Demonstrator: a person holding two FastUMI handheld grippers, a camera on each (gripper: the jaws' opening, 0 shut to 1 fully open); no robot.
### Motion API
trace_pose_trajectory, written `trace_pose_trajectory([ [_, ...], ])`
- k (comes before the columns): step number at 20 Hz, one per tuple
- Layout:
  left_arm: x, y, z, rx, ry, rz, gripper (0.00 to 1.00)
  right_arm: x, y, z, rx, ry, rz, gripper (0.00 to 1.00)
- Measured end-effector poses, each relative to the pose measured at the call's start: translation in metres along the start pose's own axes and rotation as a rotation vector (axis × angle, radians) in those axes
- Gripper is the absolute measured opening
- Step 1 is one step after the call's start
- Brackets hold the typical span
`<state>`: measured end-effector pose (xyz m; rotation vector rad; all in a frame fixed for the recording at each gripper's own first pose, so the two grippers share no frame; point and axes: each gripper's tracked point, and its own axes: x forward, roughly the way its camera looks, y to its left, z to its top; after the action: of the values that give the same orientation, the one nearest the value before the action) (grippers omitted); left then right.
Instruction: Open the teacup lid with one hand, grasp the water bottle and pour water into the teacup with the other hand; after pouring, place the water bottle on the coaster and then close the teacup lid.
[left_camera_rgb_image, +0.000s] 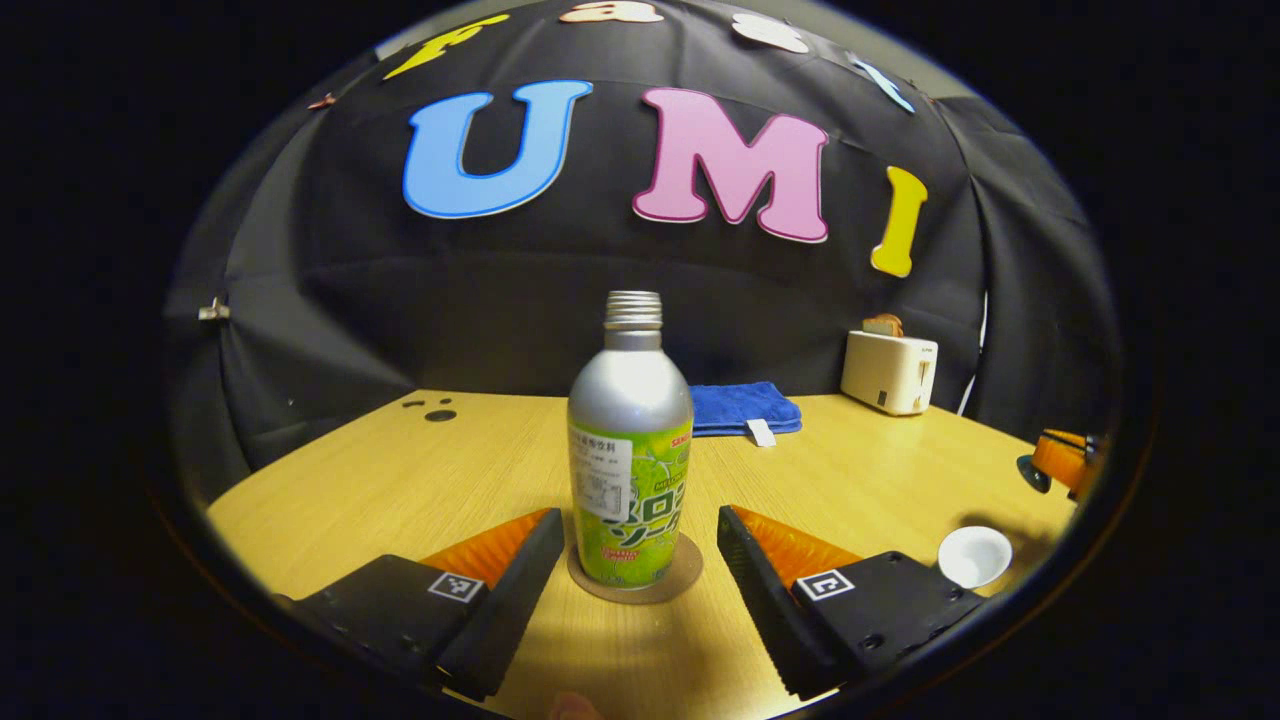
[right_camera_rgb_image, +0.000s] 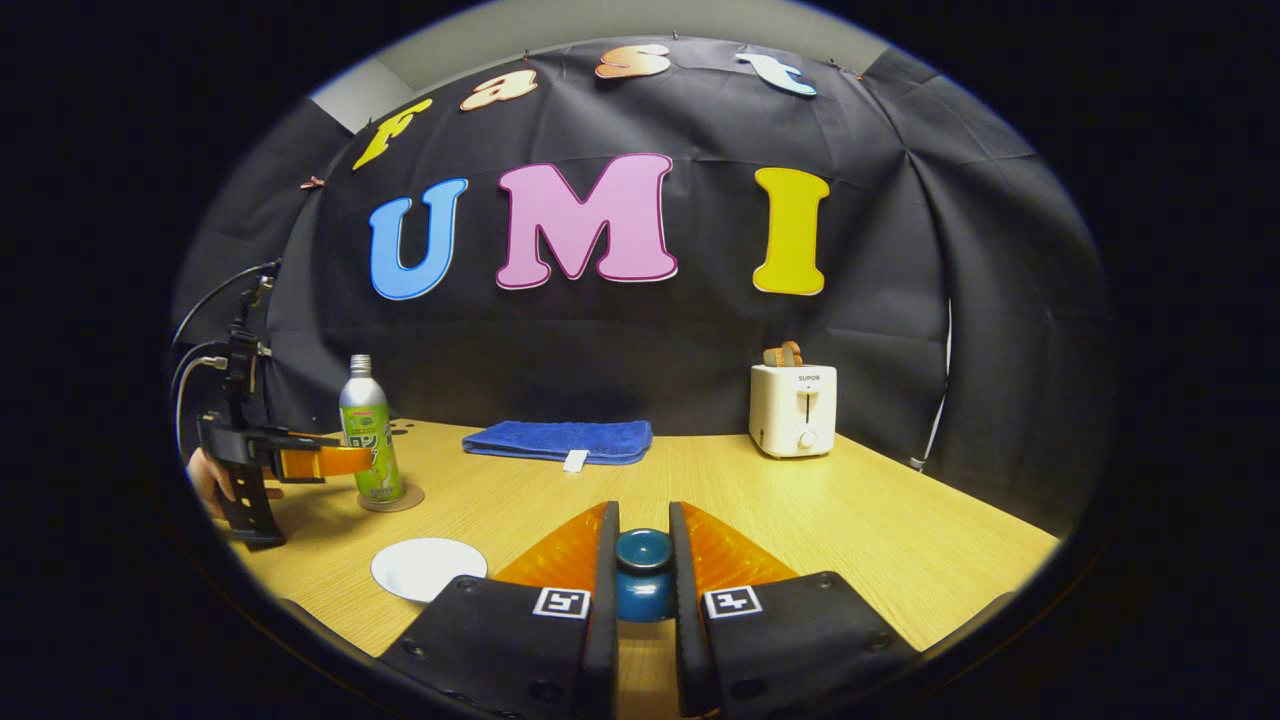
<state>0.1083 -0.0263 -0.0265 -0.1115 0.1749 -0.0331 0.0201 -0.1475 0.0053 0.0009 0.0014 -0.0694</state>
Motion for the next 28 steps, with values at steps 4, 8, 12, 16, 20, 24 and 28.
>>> trace_pose_trajectory([
  [4,-0.03,0.009,-0.001,-0.025,-0.043,-0.006,0.98,-0.004,0.005,-0.001,0.005,0.0,-0.002,0.27],
  [8,-0.051,0.042,0.011,0.041,-0.158,0.075,0.95,-0.008,0.06,0.005,0.098,0.021,0.097,0.27],
  [12,-0.059,0.05,0.014,0.094,-0.18,0.086,0.95,-0.003,0.098,0.008,0.056,0.042,0.18,0.27],
  [16,-0.062,0.058,0.014,0.093,-0.179,0.109,0.95,0.004,0.126,-0.018,0.047,0.148,0.224,0.27],
  [20,-0.061,0.058,0.014,0.093,-0.178,0.108,0.95,0.005,0.145,-0.032,0.004,0.196,0.249,0.27],
  [24,-0.062,0.056,0.015,0.093,-0.177,0.101,0.95,0.004,0.146,-0.035,-0.056,0.211,0.216,0.27],
  [28,-0.062,0.056,0.015,0.093,-0.177,0.096,0.95,0.005,0.143,-0.036,-0.076,0.222,0.186,0.28],
])
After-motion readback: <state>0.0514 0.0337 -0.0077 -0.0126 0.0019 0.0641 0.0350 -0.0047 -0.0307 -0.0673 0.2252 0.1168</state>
